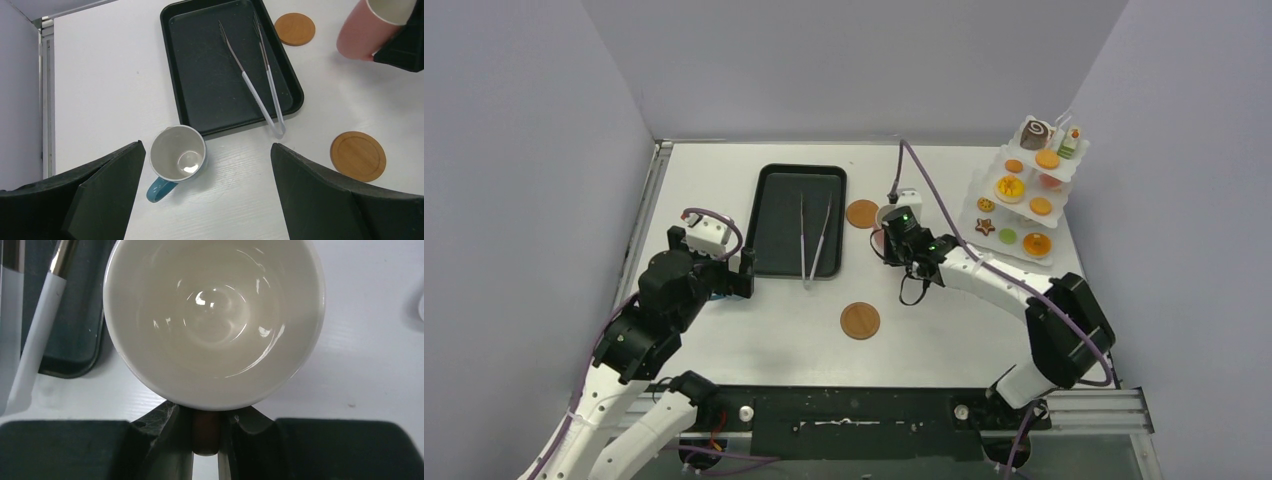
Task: Serve the afternoon tea
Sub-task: Pick up the cup at the center of the board, then move the coaster to the center of the board, then place the cup on the coaster.
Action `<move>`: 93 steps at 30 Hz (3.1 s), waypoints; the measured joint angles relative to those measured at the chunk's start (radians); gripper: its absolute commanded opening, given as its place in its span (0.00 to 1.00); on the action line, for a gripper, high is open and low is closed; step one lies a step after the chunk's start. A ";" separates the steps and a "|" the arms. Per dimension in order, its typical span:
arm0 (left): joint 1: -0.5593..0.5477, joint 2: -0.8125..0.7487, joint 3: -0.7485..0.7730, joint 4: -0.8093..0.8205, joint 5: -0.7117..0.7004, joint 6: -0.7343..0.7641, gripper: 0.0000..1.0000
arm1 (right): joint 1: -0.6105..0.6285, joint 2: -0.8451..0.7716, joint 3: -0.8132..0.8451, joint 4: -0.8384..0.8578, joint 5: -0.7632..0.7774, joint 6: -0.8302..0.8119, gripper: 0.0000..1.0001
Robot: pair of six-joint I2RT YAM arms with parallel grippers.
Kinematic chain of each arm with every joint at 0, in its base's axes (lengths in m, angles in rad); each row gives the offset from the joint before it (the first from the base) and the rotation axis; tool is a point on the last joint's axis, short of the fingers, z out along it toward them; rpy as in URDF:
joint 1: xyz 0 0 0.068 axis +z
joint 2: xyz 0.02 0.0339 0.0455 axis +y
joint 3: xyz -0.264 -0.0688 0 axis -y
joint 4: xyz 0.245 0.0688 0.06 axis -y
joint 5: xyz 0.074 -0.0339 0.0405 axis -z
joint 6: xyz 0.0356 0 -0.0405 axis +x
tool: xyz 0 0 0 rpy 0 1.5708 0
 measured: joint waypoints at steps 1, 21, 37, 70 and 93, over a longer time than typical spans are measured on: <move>0.000 -0.001 0.000 0.000 0.000 0.000 0.97 | -0.003 0.027 0.020 0.014 -0.010 -0.007 0.00; 0.000 -0.007 0.000 0.005 0.003 0.000 0.97 | -0.095 0.433 0.375 0.134 -0.190 -0.072 0.00; 0.000 -0.012 0.000 0.005 0.003 0.000 0.97 | -0.138 0.490 0.407 0.167 -0.245 -0.012 0.00; 0.000 -0.025 0.000 0.005 0.003 0.000 0.97 | -0.259 0.404 0.349 -0.005 -0.044 -0.055 0.00; 0.000 -0.021 0.000 0.005 0.003 0.001 0.97 | -0.304 0.393 0.348 -0.024 -0.095 -0.090 0.03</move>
